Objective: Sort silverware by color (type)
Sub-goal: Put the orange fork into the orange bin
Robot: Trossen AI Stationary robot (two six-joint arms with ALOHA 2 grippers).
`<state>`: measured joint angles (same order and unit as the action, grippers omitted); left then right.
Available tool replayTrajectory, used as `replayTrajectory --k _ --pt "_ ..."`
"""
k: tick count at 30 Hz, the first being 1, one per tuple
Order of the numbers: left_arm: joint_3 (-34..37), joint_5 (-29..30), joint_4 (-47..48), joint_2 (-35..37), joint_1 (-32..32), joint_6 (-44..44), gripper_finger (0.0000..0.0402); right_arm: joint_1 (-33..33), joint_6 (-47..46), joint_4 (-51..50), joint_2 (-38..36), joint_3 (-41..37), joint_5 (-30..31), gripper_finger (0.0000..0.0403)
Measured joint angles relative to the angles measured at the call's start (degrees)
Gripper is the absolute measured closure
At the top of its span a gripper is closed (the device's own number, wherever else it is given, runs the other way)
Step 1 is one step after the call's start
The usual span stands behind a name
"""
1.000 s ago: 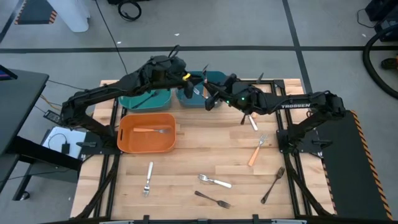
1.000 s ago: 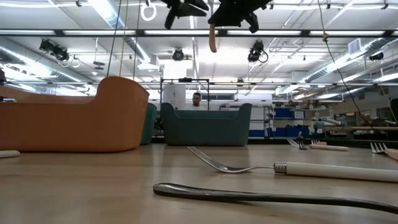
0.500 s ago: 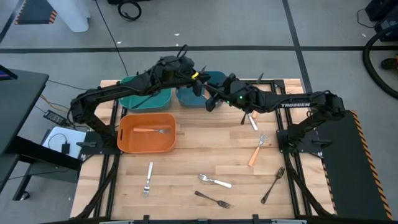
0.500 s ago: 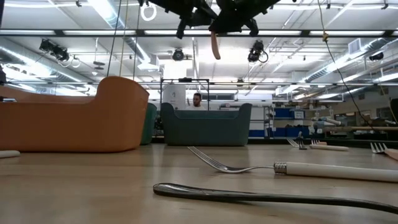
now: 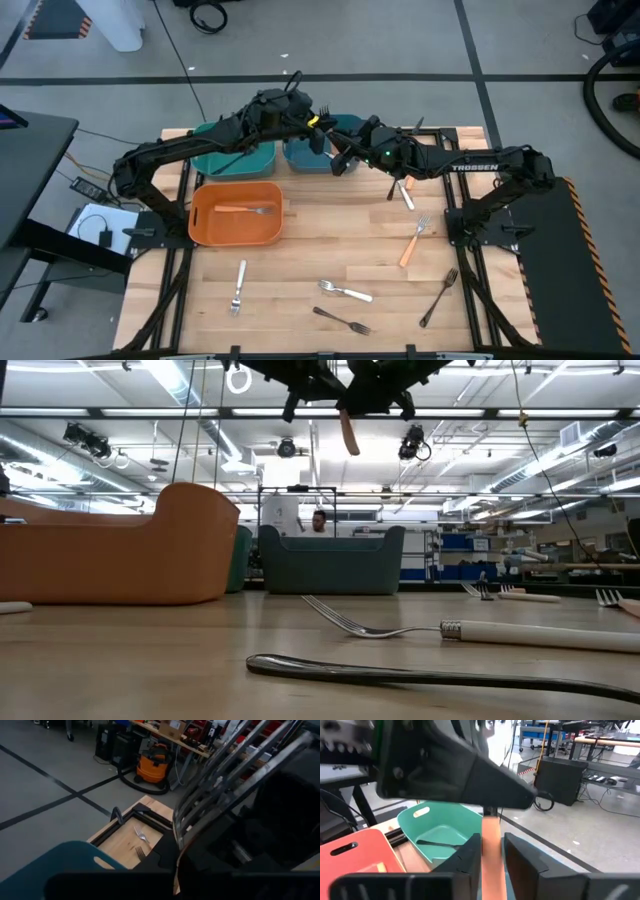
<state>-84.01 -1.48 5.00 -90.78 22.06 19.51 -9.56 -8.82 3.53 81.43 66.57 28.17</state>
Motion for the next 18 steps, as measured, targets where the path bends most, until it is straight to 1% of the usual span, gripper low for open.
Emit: replayTrajectory --k 5,9,11,13,15,18 --pt "0.0 0.02 0.69 0.04 1.02 -0.08 0.0395 0.0 -0.02 0.0 0.0 0.0 -0.7 0.0273" --pt "0.0 0.04 1.64 0.34 1.05 -2.25 0.0396 -0.03 0.13 -0.11 -0.07 0.0 -0.5 0.0265" --pt "0.0 0.04 2.54 0.81 1.03 -3.8 0.0396 -0.07 1.66 -0.21 -0.54 0.0 1.04 0.0265" --pt "0.02 0.02 6.14 2.38 1.21 -5.52 0.0396 -0.07 4.31 -0.24 -1.68 0.0 2.49 0.0265" --pt "0.0 0.05 9.0 4.44 1.24 -7.09 0.0396 -0.09 6.99 -0.31 -3.16 0.0 2.67 0.0265" --pt "0.0 0.1 16.59 8.17 1.27 -9.48 0.0396 -0.24 9.37 -0.17 -5.27 0.0 2.68 0.0265"
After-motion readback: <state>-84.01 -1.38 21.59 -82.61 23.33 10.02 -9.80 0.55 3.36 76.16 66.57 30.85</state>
